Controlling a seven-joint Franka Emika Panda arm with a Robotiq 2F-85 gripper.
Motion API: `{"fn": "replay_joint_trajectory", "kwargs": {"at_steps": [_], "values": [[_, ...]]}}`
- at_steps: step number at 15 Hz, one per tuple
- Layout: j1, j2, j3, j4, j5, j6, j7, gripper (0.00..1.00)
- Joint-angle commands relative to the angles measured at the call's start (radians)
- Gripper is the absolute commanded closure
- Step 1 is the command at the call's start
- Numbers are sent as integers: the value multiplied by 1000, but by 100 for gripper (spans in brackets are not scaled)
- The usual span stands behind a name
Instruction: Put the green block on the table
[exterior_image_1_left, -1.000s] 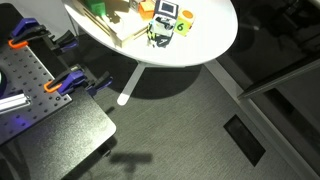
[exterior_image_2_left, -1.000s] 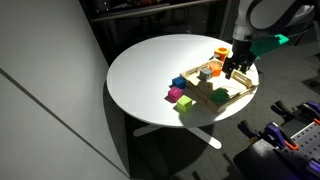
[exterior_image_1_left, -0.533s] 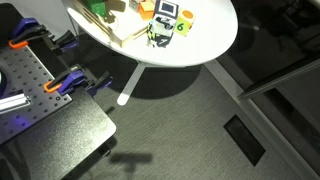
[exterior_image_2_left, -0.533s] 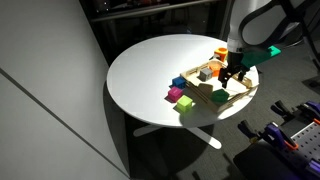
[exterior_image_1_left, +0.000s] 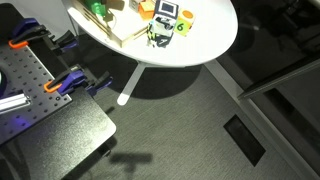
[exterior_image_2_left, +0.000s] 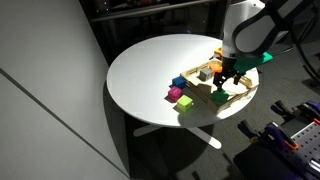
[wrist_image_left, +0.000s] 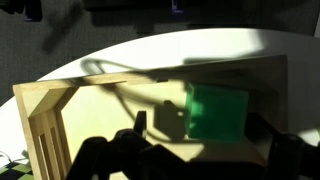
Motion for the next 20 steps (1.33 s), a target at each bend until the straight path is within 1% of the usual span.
{"fn": "replay_joint_trajectory", "kwargs": {"at_steps": [1,14,15,16,17,18,20], "values": [[23,41,-12,38,-29,8,40,0],[65,132,-28,91,-32,6,40,0],[67,137,-30,94,-31,6,40,25],[68,136,-29,93,-27,2,36,27],[67,133,-27,92,-21,-3,31,34],[67,126,-25,89,-18,-6,29,44],[68,106,-22,80,-14,-18,28,59]]}}
